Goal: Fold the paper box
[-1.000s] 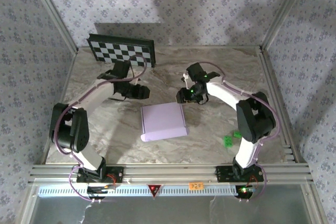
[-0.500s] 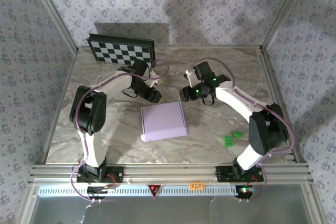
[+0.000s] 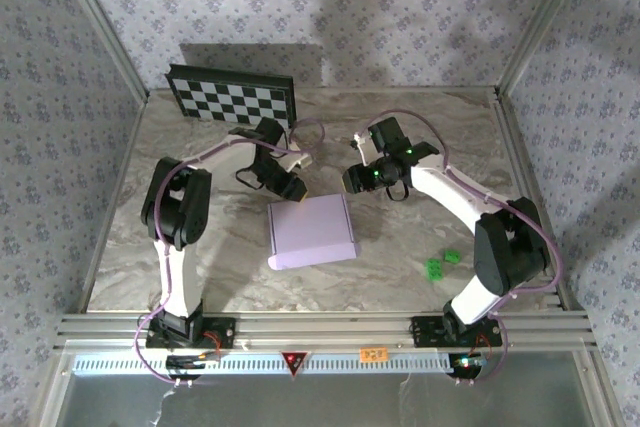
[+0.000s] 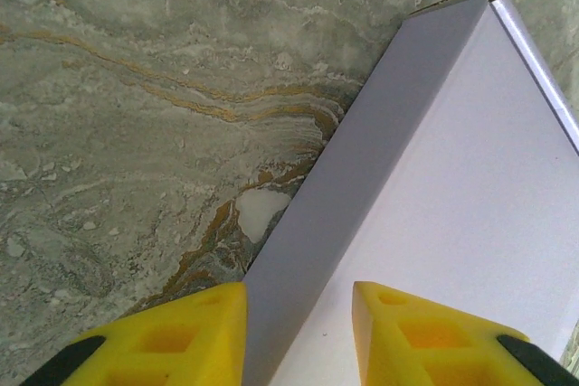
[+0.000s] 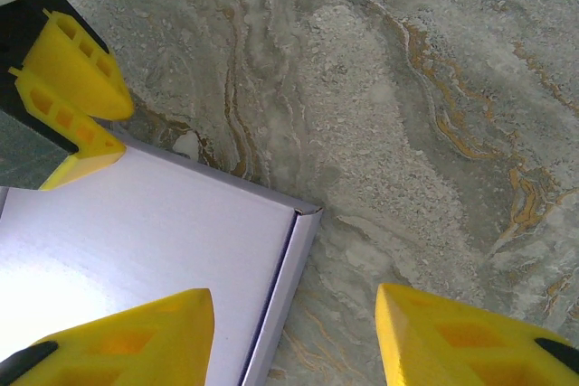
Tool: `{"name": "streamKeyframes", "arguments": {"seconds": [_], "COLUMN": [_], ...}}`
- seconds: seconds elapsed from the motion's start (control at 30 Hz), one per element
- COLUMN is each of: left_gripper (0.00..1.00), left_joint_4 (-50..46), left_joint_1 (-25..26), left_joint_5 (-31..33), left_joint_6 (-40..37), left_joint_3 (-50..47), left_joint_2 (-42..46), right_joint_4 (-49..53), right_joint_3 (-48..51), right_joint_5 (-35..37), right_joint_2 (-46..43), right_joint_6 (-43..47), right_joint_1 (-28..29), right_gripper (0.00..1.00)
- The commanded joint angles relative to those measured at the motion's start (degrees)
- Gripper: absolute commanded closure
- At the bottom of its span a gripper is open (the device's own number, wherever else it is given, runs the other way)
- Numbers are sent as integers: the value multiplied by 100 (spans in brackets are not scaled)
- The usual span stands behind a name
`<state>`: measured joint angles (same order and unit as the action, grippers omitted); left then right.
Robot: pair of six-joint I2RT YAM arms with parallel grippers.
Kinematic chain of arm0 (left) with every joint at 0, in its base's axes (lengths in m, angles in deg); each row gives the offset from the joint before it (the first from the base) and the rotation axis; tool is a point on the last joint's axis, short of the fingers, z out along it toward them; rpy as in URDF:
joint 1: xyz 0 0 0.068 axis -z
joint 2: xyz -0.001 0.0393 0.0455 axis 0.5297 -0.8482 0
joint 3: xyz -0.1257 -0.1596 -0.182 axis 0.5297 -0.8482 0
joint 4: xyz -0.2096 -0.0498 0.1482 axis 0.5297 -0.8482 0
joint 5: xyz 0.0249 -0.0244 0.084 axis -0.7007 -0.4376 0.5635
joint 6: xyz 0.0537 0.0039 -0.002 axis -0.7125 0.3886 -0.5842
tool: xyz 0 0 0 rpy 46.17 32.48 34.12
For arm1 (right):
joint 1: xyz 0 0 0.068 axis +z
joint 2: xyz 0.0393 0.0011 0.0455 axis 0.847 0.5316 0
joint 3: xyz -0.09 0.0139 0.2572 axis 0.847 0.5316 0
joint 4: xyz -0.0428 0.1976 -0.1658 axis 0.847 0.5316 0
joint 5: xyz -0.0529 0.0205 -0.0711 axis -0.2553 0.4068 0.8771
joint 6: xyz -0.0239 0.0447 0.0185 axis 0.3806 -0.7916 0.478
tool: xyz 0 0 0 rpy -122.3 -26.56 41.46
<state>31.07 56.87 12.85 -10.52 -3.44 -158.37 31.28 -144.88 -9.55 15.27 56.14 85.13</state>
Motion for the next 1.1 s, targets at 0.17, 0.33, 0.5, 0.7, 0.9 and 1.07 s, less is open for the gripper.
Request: {"name": "streamKeyframes", "arguments": {"seconds": [0.17, 0.33, 0.5, 0.7, 0.9, 1.07], "left_gripper": [69, 69, 65, 65, 69, 69], "left_joint_4": [-194, -219, -223, -239, -288, -301], "left_joint_1": [3, 8, 8, 7, 5, 8], "left_joint_5": [-112, -83, -151, -129, -20, -20], "left_joint_6": [-135, -140, -149, -145, -153, -154], "left_joint_3": [239, 239, 236, 252, 282, 300], "left_joint_2": [-121, -141, -122, -158, -220, -255], "right_joint_4": [-73, -331, -439, -438, -511, -691], "right_joint_3": [35, 383, 492, 514, 578, 725], "right_joint_5": [-22, -218, -240, -238, -466, -607], "right_joint_2": [-323, -575, -750, -799, -880, -1083], "right_joint_6": [120, 346, 446, 476, 638, 987], "right_joint_1": [-30, 13, 40, 97, 147, 305], "right_gripper": [49, 49, 49, 49, 49, 49]}}
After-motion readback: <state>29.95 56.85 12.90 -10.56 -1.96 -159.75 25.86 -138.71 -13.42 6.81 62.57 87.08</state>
